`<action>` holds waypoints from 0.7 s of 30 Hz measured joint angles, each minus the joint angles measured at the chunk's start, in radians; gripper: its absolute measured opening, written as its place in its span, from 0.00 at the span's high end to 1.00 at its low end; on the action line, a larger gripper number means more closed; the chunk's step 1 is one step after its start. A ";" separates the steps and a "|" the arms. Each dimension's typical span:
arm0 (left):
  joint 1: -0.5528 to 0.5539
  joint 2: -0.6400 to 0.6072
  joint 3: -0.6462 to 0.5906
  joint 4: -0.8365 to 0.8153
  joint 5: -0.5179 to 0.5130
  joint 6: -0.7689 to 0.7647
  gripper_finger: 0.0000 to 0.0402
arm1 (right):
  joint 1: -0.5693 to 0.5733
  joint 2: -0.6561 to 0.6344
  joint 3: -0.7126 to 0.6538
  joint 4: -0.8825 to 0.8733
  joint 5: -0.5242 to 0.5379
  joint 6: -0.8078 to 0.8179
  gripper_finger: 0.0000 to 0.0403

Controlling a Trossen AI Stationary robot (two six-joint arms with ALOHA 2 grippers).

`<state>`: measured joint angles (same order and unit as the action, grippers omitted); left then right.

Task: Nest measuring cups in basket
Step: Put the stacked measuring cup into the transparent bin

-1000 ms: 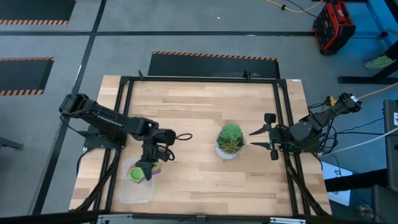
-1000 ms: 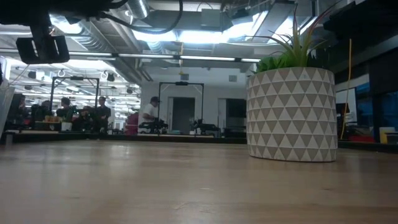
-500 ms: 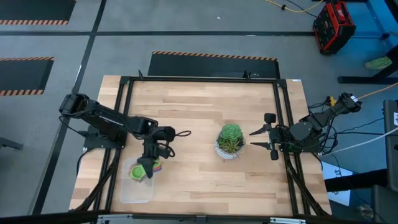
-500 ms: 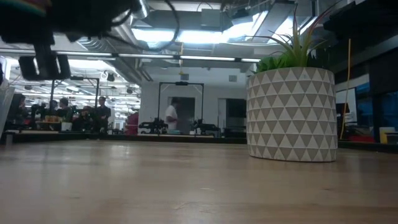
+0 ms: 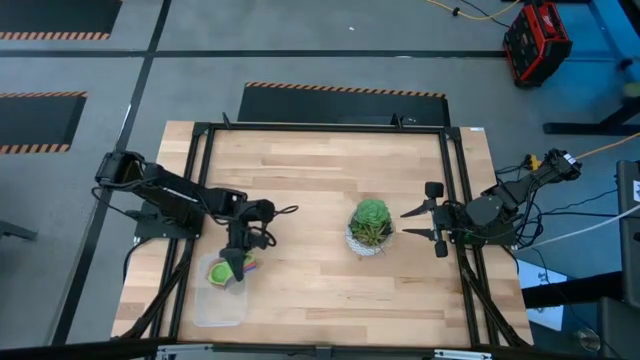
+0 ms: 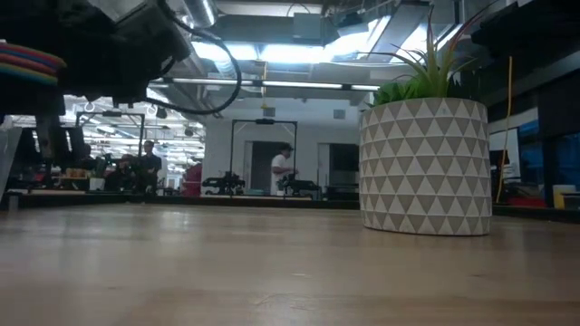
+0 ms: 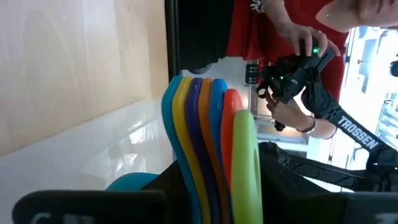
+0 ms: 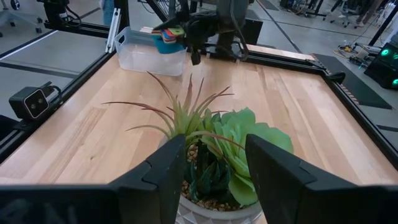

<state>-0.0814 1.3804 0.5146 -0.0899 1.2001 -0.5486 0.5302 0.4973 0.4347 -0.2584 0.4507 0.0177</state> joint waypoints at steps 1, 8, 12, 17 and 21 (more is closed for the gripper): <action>0.002 0.000 -0.006 0.000 0.000 0.001 0.79 | 0.000 0.000 0.000 0.000 0.000 0.000 0.57; 0.005 0.000 -0.049 0.023 -0.002 0.005 0.79 | 0.000 0.000 0.000 0.000 0.000 0.000 0.57; 0.006 -0.001 -0.065 0.034 0.002 0.004 0.79 | 0.000 0.000 0.000 0.000 0.000 0.000 0.57; 0.005 -0.001 -0.068 0.035 0.000 0.004 0.79 | 0.000 0.000 0.000 0.000 0.000 0.000 0.57; 0.005 -0.002 -0.069 0.035 -0.022 0.001 0.79 | 0.000 0.000 0.000 0.000 0.000 0.000 0.57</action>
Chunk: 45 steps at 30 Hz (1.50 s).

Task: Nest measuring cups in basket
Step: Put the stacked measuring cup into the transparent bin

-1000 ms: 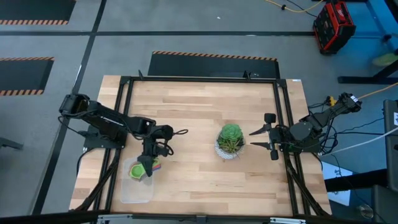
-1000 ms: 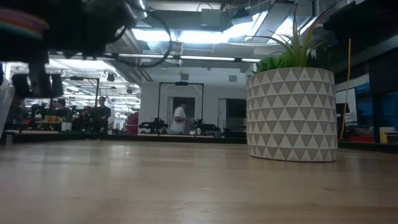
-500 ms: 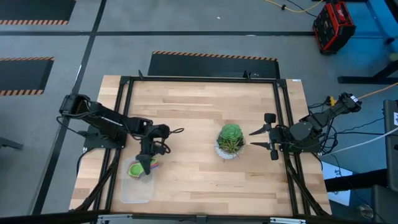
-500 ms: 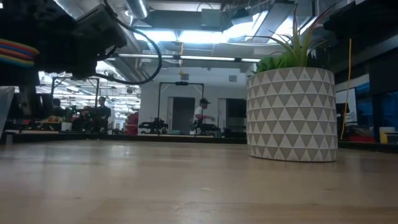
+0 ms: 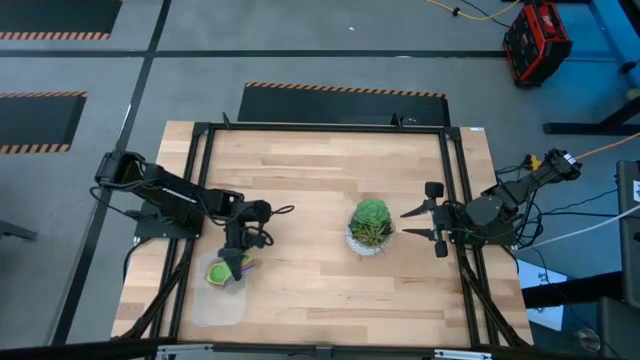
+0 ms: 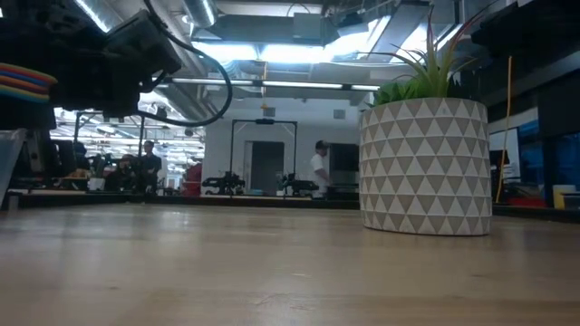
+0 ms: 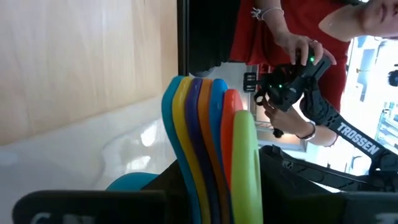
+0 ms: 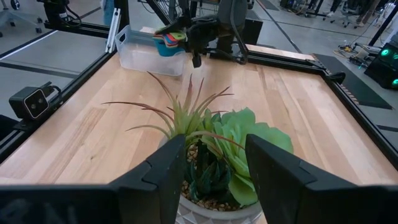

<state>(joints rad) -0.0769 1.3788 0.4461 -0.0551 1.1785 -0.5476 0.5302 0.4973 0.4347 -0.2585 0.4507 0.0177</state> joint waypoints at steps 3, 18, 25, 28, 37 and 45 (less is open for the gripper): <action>0.000 0.000 0.000 0.001 -0.017 -0.013 0.79 | 0.000 0.000 0.000 0.000 0.000 0.000 0.57; -0.050 0.002 0.001 0.121 0.010 -0.186 0.79 | 0.000 0.000 0.000 0.000 0.000 0.000 0.57; -0.078 0.002 0.075 0.125 0.015 -0.179 0.79 | 0.000 0.000 0.000 0.000 0.000 0.000 0.57; -0.108 0.002 0.079 0.121 0.016 -0.179 0.79 | 0.000 0.000 0.000 0.000 0.000 0.000 0.57; -0.173 0.002 0.079 0.116 -0.023 -0.170 0.79 | 0.000 0.000 0.000 0.000 0.000 0.000 0.57; -0.166 0.002 0.079 0.154 -0.062 -0.124 0.79 | 0.000 0.000 0.000 0.000 0.000 0.000 0.57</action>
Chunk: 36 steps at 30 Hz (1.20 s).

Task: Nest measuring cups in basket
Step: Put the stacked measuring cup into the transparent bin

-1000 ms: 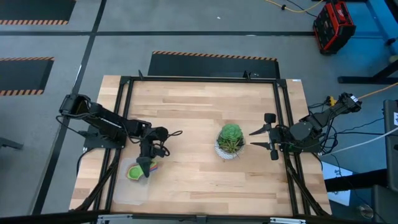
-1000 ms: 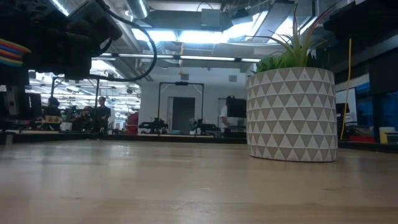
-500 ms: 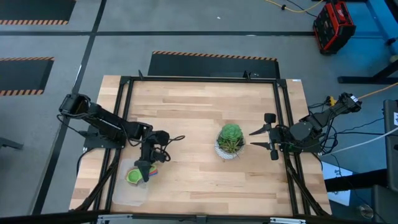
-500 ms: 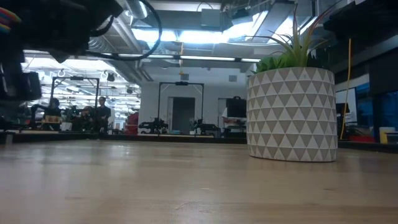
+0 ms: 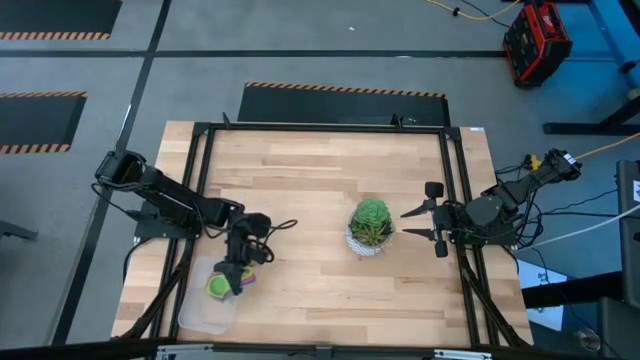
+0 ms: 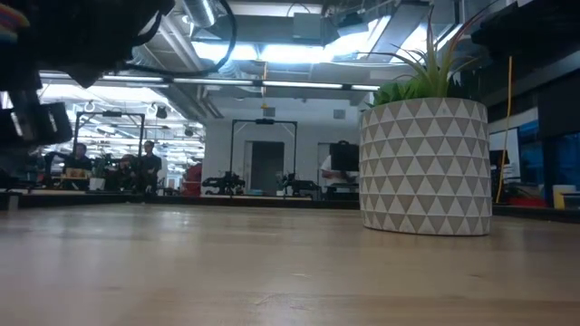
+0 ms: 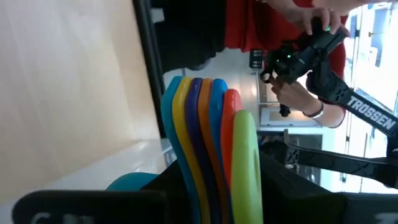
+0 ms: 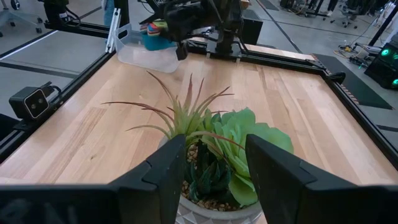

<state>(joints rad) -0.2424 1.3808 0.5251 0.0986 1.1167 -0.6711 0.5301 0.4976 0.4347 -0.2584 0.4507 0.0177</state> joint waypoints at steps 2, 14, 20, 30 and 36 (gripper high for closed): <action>0.000 0.000 0.000 0.039 0.002 0.000 0.79 | 0.000 0.000 0.000 0.000 0.000 0.000 0.57; -0.046 0.000 0.000 0.041 0.049 -0.001 0.79 | 0.000 0.000 0.000 0.000 0.000 0.000 0.57; -0.046 0.000 0.000 0.048 0.049 0.021 0.79 | 0.000 0.000 0.000 0.000 0.000 0.000 0.57; -0.038 0.001 0.001 0.083 0.051 0.035 0.79 | 0.000 0.000 0.000 0.000 0.000 0.000 0.57; -0.042 0.021 0.042 0.073 0.096 0.000 0.79 | 0.000 0.000 0.000 0.000 0.000 0.000 0.57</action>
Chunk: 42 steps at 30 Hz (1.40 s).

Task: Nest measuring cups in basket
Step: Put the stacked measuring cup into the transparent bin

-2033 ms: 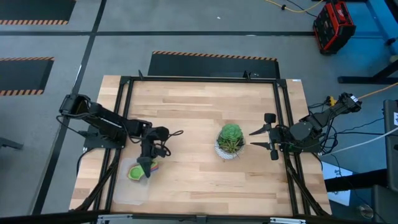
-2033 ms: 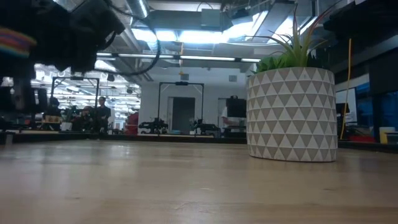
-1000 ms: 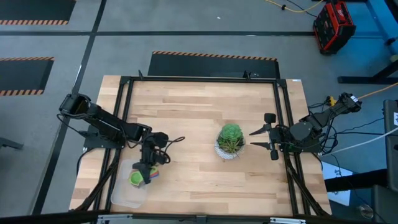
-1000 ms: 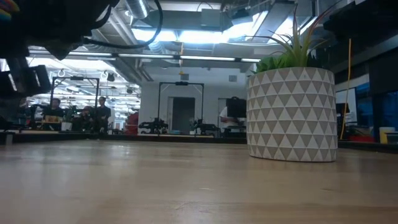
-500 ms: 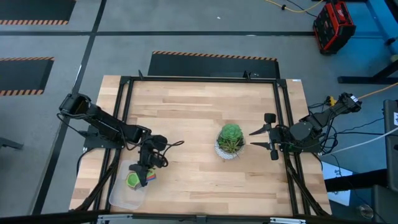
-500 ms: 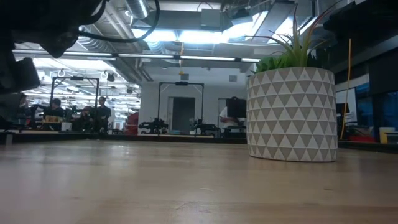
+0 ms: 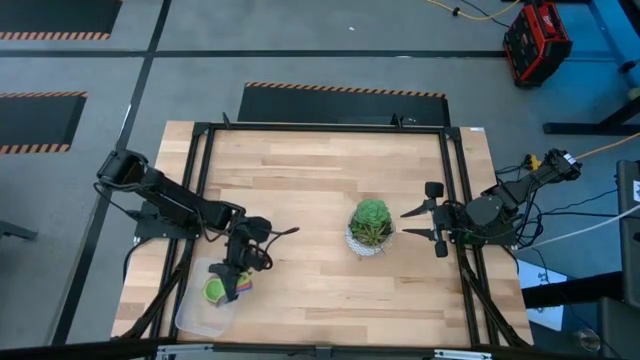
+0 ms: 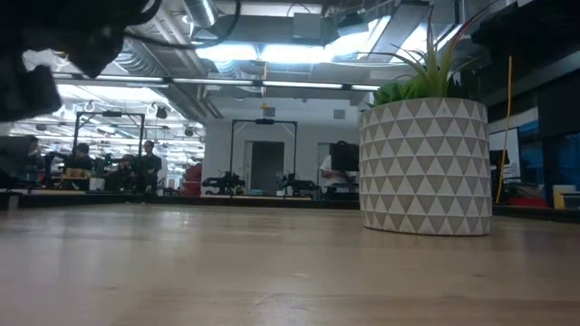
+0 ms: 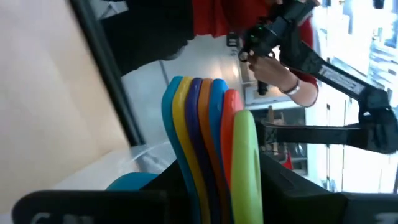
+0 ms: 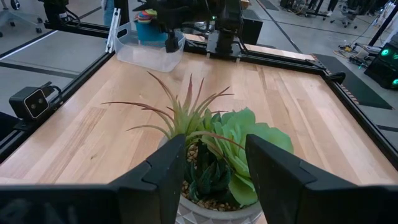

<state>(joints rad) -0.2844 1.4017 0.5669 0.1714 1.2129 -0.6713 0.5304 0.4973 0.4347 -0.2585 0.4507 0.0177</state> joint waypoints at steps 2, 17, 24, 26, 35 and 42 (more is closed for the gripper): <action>0.000 0.021 0.032 0.001 0.028 0.006 0.79 | 0.000 0.000 0.000 0.000 0.000 0.000 0.57; -0.047 0.170 0.093 0.010 0.138 -0.035 0.79 | 0.000 0.000 0.000 0.002 0.000 0.000 0.57; -0.037 0.170 0.093 0.022 0.117 -0.005 0.79 | 0.000 0.000 0.000 0.002 0.000 0.000 0.57; -0.030 0.170 0.092 0.022 0.113 0.008 0.79 | 0.000 0.000 0.000 0.002 0.000 0.000 0.57; -0.033 0.170 0.091 -0.055 0.133 0.032 0.79 | 0.000 0.000 0.000 0.002 0.000 0.000 0.57; -0.018 0.170 0.091 -0.132 0.133 0.055 0.79 | 0.000 0.000 0.000 0.002 0.000 0.000 0.57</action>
<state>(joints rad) -0.3023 1.5719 0.6575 0.0394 1.3460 -0.6166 0.5304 0.4976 0.4347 -0.2569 0.4507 0.0177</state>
